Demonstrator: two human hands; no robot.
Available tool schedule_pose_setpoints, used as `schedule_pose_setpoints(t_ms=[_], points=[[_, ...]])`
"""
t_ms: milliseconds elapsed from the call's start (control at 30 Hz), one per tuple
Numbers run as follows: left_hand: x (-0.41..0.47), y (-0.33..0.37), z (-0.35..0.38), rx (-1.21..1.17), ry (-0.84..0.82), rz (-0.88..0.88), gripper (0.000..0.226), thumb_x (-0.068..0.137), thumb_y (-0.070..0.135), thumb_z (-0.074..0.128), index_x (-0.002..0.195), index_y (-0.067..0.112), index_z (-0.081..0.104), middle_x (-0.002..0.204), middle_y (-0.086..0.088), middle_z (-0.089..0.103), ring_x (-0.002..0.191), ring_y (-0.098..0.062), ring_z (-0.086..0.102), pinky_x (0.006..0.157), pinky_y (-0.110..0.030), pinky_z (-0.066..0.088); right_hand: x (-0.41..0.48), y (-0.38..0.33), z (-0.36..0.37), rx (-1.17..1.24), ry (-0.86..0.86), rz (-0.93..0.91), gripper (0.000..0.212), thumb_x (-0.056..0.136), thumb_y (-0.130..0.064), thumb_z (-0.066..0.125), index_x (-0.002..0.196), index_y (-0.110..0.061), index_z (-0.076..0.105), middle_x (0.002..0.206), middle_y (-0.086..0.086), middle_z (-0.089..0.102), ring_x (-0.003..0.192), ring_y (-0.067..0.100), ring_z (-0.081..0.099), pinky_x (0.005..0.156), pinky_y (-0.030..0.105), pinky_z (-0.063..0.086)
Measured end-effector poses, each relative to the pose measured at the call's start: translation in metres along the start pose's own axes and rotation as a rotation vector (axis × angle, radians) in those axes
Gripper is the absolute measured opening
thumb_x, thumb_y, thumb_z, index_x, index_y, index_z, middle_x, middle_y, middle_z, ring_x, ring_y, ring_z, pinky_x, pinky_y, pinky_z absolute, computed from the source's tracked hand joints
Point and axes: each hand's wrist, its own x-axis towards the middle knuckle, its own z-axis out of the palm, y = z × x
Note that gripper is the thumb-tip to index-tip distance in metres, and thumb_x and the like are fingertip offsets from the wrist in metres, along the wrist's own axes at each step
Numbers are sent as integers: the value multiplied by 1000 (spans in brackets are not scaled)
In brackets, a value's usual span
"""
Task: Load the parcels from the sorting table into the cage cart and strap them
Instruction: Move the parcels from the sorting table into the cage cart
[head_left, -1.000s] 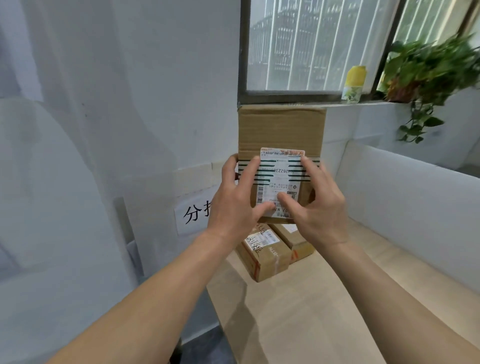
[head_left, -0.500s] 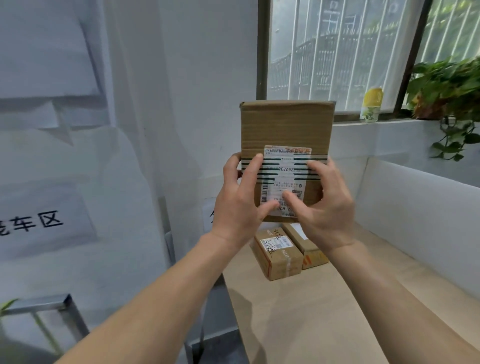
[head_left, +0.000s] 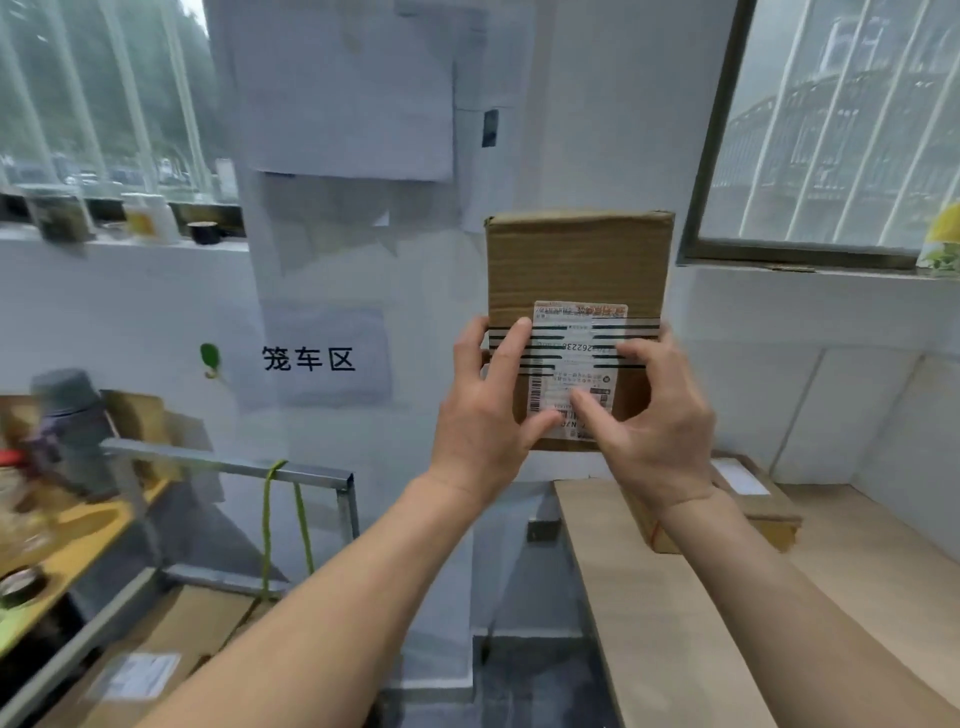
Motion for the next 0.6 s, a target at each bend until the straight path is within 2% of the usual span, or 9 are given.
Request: schedule_pose_setpoints(t_ms=[200,367,467,600], points=[[-57,-56,-134,190,47,-90,92,73,29,86,148,10,37,151,-26,30,125,-20,39,95,-38,46,-26,-120,71,183,-95,-68,53,74,-22,87,117,-7,59,142,19,53,118,24,60,98,-4,28],[-97,-84,-250,396,94,-166,93,73,29,86,149,7,37,150,-28,31,132,-35,41,102,-39,37,-47,-219,125,377,-136,-148,53,77,-28,85,120,-12,58,141,18,55,125,26,58,103,5,33],[-117,-95,-313,537,130,-209,94,70,29,88,147,5,40,146,-33,35,131,-44,42,102,-42,34,-55,-274,153,493,-147,-188,62,76,-30,84,129,-17,54,143,23,52,133,25,50,109,5,27],[-147,-102,-383,673,175,-291,98,68,29,89,148,8,36,144,-34,35,131,-49,42,106,-47,35,-69,-342,184,641,-214,-267,68,75,-28,86,133,-11,55,144,25,49,135,20,44,112,7,23]])
